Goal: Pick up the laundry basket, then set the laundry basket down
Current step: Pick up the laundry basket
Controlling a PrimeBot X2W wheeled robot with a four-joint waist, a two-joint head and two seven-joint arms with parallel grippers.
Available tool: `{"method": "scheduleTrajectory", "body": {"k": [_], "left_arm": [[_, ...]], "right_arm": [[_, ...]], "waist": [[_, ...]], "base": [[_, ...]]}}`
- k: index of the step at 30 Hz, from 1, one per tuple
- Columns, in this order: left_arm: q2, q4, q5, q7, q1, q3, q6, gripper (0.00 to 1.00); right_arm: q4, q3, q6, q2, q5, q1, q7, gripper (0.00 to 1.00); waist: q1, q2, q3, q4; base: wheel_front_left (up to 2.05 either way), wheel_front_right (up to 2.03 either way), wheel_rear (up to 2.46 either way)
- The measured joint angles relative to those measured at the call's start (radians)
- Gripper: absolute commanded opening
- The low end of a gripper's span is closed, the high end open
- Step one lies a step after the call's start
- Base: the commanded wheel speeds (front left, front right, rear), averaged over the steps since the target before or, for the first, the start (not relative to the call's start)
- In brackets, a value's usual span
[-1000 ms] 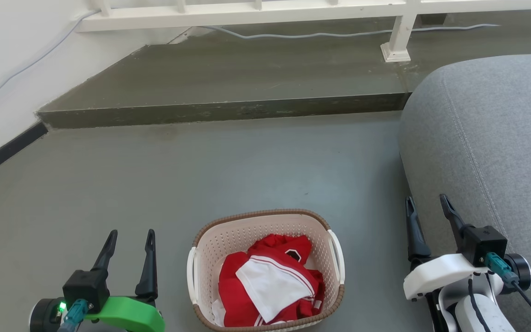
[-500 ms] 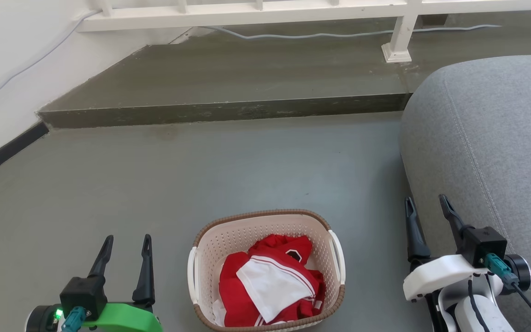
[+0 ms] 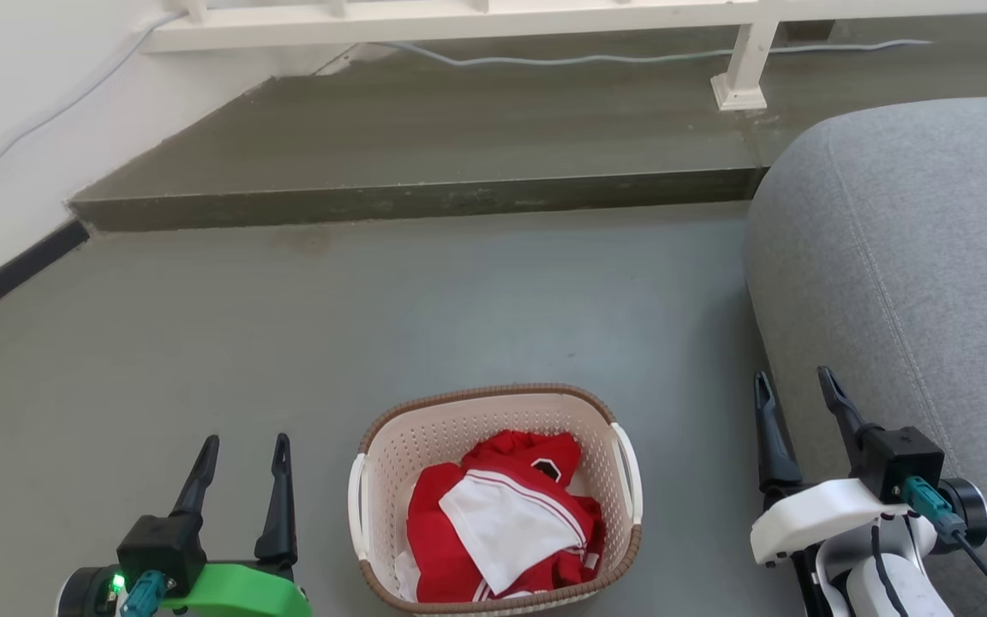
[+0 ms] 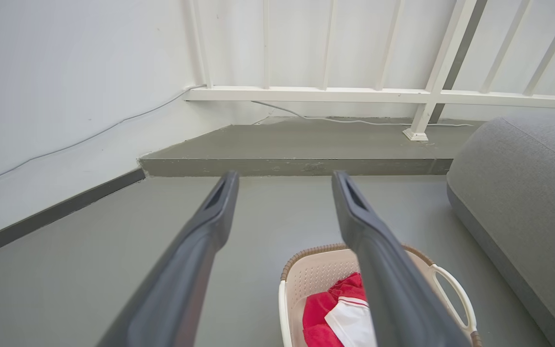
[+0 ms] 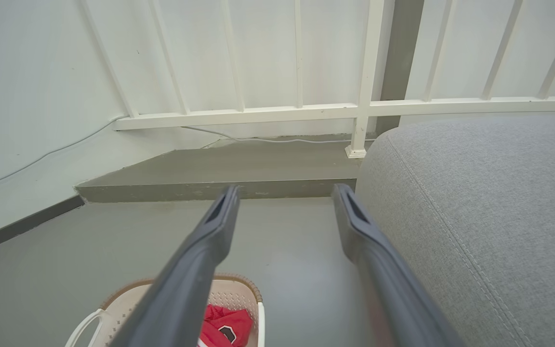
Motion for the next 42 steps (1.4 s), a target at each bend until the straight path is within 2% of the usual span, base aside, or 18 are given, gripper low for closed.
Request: {"method": "scheduleTrajectory", "body": {"k": [14,30,42], "left_arm": [[-0.013,0.014,-0.003,0.031,-0.046,-0.035,-0.015,1.0],[-0.021,0.171,-0.02,0.067,-0.282,-0.034,-0.085,1.0],[-0.043,0.328,-0.053,0.11,-0.487,-0.044,-0.162,1.0]], "right_arm": [[0.001,0.012,-0.006,0.0,0.007,-0.028,0.0,1.0],[0.091,0.034,-0.009,-0.002,0.072,-0.191,0.015,1.0],[0.197,0.061,-0.016,-0.009,0.068,-0.366,0.028,1.0]], "waist": [[0.0,0.0,0.12,0.012],[0.0001,0.0,0.335,0.035],[0.0002,0.0,0.507,0.053]], "base": [[0.0,0.0,0.0],[0.0,0.0,0.0],[0.0,0.0,0.0]]}}
